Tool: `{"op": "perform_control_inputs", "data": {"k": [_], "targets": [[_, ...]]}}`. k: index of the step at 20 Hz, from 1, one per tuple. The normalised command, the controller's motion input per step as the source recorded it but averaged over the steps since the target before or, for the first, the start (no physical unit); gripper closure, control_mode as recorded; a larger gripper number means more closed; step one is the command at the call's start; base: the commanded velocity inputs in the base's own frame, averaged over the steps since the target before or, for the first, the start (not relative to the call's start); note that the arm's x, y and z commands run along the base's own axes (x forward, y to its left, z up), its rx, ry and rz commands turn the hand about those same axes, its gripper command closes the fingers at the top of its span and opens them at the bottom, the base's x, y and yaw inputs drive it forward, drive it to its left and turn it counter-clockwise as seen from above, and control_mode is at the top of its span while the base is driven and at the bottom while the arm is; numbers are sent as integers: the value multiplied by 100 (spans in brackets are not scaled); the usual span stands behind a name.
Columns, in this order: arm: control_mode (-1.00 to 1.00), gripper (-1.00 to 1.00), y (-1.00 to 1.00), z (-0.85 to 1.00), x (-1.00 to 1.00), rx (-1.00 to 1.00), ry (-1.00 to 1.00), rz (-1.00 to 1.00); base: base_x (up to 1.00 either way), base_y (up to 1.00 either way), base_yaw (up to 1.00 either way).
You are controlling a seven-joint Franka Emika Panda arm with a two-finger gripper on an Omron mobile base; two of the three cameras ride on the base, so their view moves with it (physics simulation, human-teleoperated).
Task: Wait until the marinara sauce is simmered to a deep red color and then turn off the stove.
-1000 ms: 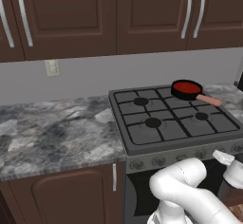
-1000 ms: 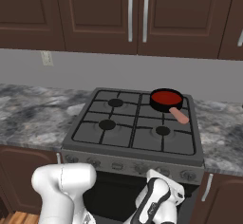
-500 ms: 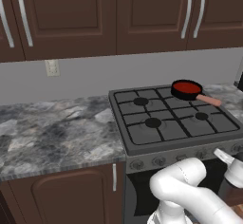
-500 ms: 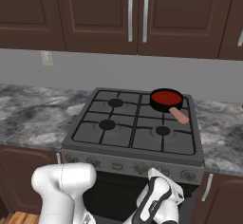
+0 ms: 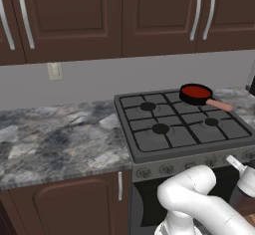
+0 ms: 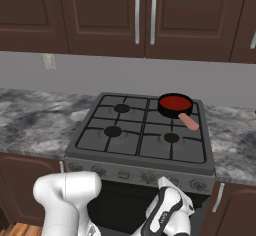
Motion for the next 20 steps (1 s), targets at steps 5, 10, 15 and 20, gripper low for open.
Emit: {"op": "perform_control_inputs", "data": {"k": [5,10,15,20], "targets": [[-100,100,-4,0,0,17,6,-5,0,0,0],[-100,100,-2,3,0,18,6,-6,0,0,0],[-100,100,-1,6,0,17,8,-8,0,0,0],[-100,100,0,8,3,17,9,-10,0,0,0]]}}
